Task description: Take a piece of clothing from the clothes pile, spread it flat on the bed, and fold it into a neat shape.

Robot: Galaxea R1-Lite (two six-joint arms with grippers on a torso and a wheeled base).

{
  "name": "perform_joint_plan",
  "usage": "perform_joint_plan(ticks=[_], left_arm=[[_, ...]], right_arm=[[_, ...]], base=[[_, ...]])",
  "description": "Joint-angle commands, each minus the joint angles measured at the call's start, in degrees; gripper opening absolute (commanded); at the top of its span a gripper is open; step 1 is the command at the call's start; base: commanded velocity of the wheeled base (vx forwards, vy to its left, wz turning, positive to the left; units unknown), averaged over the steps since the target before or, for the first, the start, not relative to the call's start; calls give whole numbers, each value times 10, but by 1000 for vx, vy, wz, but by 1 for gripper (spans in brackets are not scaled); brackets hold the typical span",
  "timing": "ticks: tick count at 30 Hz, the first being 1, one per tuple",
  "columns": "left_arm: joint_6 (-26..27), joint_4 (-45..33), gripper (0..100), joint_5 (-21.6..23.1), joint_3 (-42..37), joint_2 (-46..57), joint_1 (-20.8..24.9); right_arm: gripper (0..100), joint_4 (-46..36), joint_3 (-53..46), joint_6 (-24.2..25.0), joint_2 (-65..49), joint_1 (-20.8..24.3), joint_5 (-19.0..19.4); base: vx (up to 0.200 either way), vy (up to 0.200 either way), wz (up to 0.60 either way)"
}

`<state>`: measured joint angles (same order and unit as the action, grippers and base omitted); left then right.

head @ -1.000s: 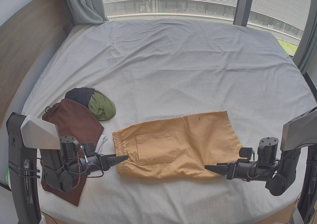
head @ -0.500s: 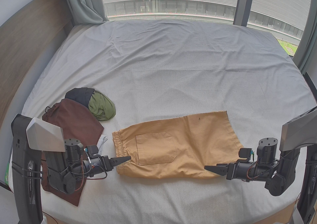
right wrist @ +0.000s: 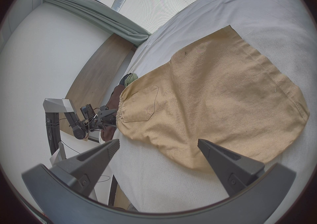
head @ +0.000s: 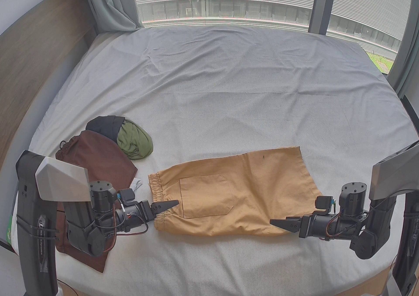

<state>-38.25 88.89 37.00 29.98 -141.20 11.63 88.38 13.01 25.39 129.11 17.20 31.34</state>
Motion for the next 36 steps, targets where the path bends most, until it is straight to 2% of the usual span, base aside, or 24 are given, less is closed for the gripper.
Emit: perform_joint_plan(ticks=[1,11,12,26,28,32,36], left_arm=[[0,1,100,-1,1,0,0],[4,1,100,-4,1,-10,1],[4,1,0,-4,1,-10,3],[5,1,0,0,18,-3,-10],[8,1,0,0,22,-2,-16],[24,1,0,14,23,12,-34],[26,1,0,34,21,31,-46]], right_arm=[[100,0,0,0,1,0,0],[100,0,1,0,1,0,-1],[100,0,1,0,1,0,-1],[100,0,8,0,2,-3,-1],[100,0,9,0,3,-3,-6],[100,1,39,0,31,-7,-43],[100,1,37,0,40,-5,-46]], base=[[0,0,0],[0,0,0],[0,0,0],[0,0,0],[0,0,0],[0,0,0],[0,0,0]])
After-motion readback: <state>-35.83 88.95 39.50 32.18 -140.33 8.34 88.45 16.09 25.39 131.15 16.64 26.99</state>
